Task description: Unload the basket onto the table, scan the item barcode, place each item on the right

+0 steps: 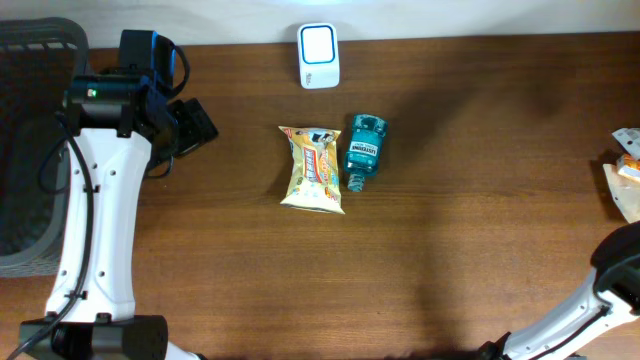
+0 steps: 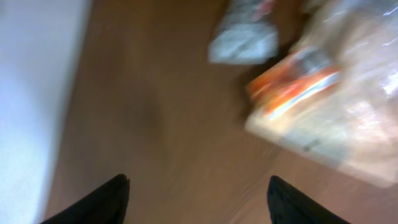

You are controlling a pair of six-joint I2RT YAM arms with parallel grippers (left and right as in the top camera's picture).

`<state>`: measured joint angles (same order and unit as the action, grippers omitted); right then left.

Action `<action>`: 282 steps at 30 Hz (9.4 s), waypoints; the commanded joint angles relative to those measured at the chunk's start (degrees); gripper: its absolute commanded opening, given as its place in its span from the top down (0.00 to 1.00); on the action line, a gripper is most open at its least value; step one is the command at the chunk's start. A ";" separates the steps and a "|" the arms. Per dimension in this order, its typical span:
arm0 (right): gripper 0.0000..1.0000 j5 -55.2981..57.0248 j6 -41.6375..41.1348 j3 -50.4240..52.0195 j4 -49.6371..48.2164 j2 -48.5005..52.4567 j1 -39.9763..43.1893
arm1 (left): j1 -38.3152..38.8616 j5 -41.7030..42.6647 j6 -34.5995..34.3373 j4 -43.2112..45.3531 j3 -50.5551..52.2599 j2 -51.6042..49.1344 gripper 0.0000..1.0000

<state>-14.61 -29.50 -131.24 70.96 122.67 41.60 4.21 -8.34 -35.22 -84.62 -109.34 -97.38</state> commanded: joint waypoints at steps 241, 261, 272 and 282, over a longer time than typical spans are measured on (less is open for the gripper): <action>0.96 -3.45 0.20 29.97 -12.81 0.50 -73.64 | 0.02 0.02 -0.59 -0.07 -0.11 0.28 0.01; 0.96 12.79 -2.54 38.18 -8.46 0.31 -69.96 | 0.02 0.02 -0.59 -0.07 -0.11 0.28 0.01; 0.96 -9.46 1.16 34.36 -13.66 -6.38 -65.22 | 0.02 0.02 -0.59 -0.07 -0.11 0.28 0.01; 0.96 -3.74 -14.12 34.47 -28.63 -0.70 -68.08 | 0.02 0.02 -0.59 -0.07 -0.11 0.28 0.01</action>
<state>-21.30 -39.16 -96.36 42.37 118.58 -25.69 4.21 -8.32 -35.22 -84.62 -109.36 -97.38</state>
